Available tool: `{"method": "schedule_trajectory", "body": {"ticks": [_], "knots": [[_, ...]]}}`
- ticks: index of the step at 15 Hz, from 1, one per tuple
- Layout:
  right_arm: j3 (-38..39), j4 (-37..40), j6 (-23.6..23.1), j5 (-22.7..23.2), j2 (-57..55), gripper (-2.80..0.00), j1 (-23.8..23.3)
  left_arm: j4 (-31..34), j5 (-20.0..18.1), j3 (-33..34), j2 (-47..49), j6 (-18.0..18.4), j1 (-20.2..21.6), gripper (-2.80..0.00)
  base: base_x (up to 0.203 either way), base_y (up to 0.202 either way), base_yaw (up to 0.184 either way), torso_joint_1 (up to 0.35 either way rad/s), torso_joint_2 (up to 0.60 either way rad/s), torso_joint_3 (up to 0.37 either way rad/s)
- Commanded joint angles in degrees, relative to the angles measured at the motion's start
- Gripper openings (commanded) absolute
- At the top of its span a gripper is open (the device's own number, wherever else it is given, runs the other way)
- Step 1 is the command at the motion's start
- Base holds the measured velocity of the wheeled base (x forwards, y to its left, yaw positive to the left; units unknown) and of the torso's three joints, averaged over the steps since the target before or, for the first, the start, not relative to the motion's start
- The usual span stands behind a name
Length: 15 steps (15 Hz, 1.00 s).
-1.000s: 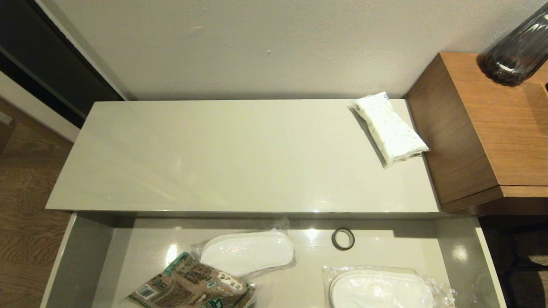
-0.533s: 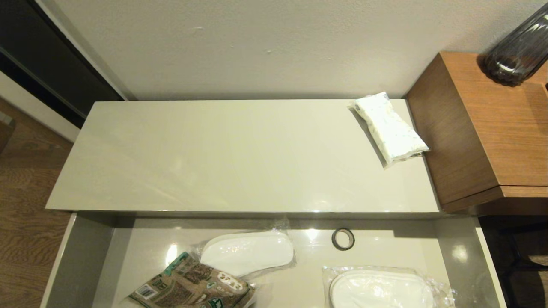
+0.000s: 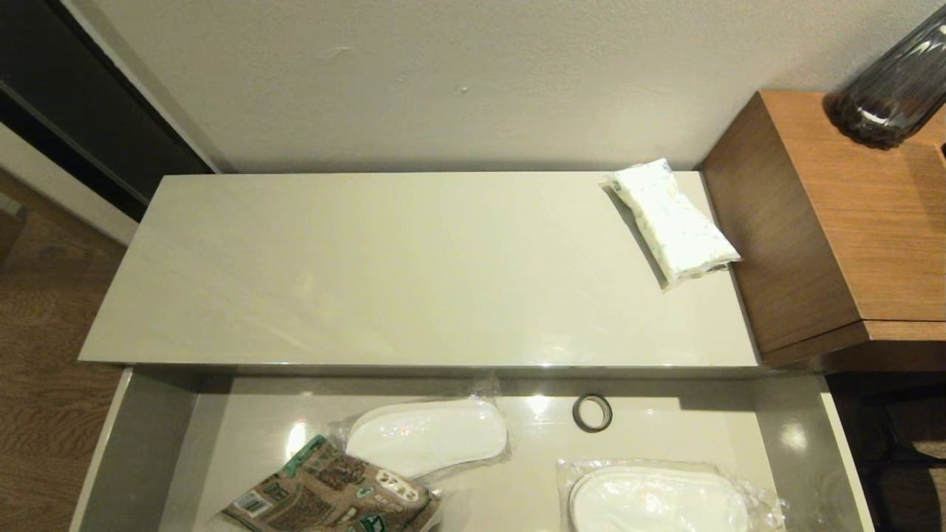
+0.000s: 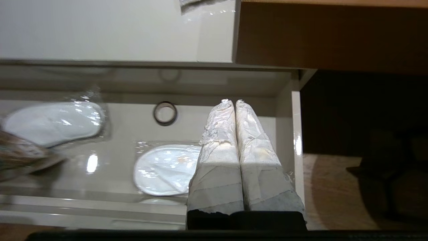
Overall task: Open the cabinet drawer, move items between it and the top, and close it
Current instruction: Close the drawer
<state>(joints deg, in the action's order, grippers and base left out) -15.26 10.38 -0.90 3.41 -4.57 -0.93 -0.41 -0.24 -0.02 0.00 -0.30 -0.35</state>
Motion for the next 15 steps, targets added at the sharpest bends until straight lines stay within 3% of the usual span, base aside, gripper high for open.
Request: {"method": "schedule_trajectory", "body": {"ticks": [1,3,8,12,15], "knots": [[-10.0,7.8,4.0,0.8,-11.8,-2.8,-0.2,0.0,0.0,0.0,0.1,0.0,0.0,-2.8,0.0,0.0,0.0,0.0,0.0,0.0],[-13.6,15.4,7.8,1.6,-20.3,-2.8,-0.4,0.0,0.0,0.0,0.1,0.0,0.0,-2.8,0.0,0.0,0.0,0.0,0.0,0.0],[-15.0,37.5,9.6,5.4,-38.1,-2.8,-0.2,0.0,0.0,0.0,0.1,0.0,0.0,-2.8,0.0,0.0,0.0,0.0,0.0,0.0],[-12.2,40.1,10.0,11.3,-48.4,-2.8,-0.2,0.0,0.0,0.0,0.1,0.0,0.0,-2.8,0.0,0.0,0.0,0.0,0.0,0.0],[-11.1,37.3,10.3,15.4,-55.7,-2.8,-0.2,0.0,0.0,0.0,0.1,0.0,0.0,-2.8,0.0,0.0,0.0,0.0,0.0,0.0]]}}
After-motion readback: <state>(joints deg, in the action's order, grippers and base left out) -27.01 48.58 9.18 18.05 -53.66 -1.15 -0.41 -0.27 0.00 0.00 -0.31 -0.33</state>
